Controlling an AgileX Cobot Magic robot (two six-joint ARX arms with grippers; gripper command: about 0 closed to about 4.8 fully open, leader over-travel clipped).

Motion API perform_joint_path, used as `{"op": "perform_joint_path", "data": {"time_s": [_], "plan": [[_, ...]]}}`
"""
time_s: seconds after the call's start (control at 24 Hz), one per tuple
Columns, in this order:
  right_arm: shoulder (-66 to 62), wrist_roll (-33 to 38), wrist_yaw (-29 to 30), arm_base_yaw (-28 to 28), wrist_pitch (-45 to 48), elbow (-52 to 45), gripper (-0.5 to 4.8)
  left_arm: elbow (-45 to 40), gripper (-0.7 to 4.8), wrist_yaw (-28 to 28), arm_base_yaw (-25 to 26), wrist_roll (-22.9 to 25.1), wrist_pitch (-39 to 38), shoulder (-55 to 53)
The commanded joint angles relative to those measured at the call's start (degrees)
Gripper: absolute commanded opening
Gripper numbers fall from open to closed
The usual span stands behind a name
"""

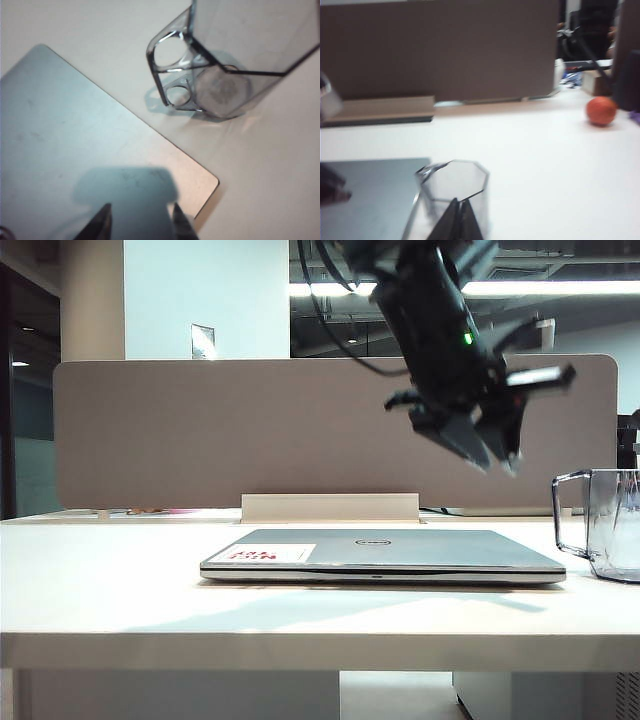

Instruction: Pick up the water cup and place it on the right side of the laptop.

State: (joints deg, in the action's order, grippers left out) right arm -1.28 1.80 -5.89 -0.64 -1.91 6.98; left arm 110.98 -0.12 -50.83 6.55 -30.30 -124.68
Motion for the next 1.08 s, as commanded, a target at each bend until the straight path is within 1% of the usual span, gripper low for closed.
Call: {"op": "perform_joint_path", "data": {"time_s": [0.04, 0.08, 0.13, 0.21, 0.29, 0.5, 0.54, 0.63, 0.92, 1.08], "plan": [[-2.97, 1.68, 4.83, -0.02, 1.01, 0.28, -0.09, 0.28, 0.73, 0.35, 0.37, 2.54, -1.62, 2.58], [-4.61, 2.64, 5.99, -0.04, 1.55, 0.28, -0.09, 0.28, 0.51, 0.35, 0.59, 2.73, -2.23, 3.23], [-6.47, 3.26, 7.08, -0.04, 2.38, 0.28, -0.08, 0.28, 0.46, 0.33, 0.61, 3.19, -2.62, 3.65], [-9.6, 3.37, 8.72, -0.04, 4.26, 0.31, -0.09, 0.28, 0.46, 0.33, 0.76, 4.02, -2.93, 4.26], [-16.17, 3.63, 10.78, -0.04, 9.94, 0.39, -0.09, 0.31, 0.46, 1.46, 1.42, 4.9, -2.47, 4.57], [-24.63, 4.24, 10.8, -0.04, 17.7, 0.39, -0.09, 0.31, 0.46, 1.97, 1.73, 5.99, -6.62, 4.59], [-28.59, 4.24, 10.8, -0.02, 20.26, 0.39, -0.09, 0.31, 0.46, 3.19, 1.99, 7.48, -8.46, 4.59], [-34.47, 4.24, 10.8, -0.02, 23.67, 0.39, -0.08, 0.28, 0.45, 4.9, 2.12, 8.13, -10.12, 4.61], [-48.09, 4.24, 12.26, -0.02, 34.73, 0.59, -0.08, 0.31, 0.45, 5.38, 2.23, 8.55, -11.76, 5.05], [-57.16, 4.22, 12.44, -0.02, 36.63, 3.52, -0.08, 0.28, 0.45, 5.38, 2.64, 8.5, -12.76, 6.05]]}}
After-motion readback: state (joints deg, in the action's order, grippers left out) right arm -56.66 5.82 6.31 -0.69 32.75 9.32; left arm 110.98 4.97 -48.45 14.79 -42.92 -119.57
